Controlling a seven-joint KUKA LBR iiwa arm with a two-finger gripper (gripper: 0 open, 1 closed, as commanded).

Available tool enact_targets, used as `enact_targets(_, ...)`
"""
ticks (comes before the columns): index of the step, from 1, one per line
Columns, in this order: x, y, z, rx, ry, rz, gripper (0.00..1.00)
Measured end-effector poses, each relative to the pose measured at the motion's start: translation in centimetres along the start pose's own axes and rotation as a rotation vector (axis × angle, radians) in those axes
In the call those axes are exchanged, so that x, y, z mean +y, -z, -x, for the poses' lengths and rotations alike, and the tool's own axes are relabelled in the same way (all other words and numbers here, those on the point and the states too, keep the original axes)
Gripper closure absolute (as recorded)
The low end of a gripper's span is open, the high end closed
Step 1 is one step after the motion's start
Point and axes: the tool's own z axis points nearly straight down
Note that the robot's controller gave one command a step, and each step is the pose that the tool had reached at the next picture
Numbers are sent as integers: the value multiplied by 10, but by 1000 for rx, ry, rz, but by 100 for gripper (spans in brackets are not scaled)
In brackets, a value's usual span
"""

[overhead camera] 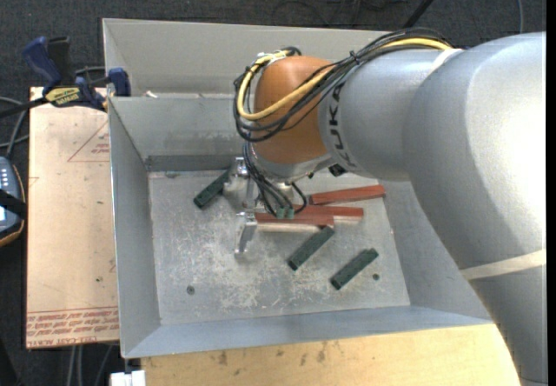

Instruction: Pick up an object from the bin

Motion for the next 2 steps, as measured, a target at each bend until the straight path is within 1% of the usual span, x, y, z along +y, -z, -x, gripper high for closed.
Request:
enact_targets(1, 0, 0, 0, 0, 0, 0, 100)
enact_targets(2, 0, 0, 0, 0, 0, 0, 0)
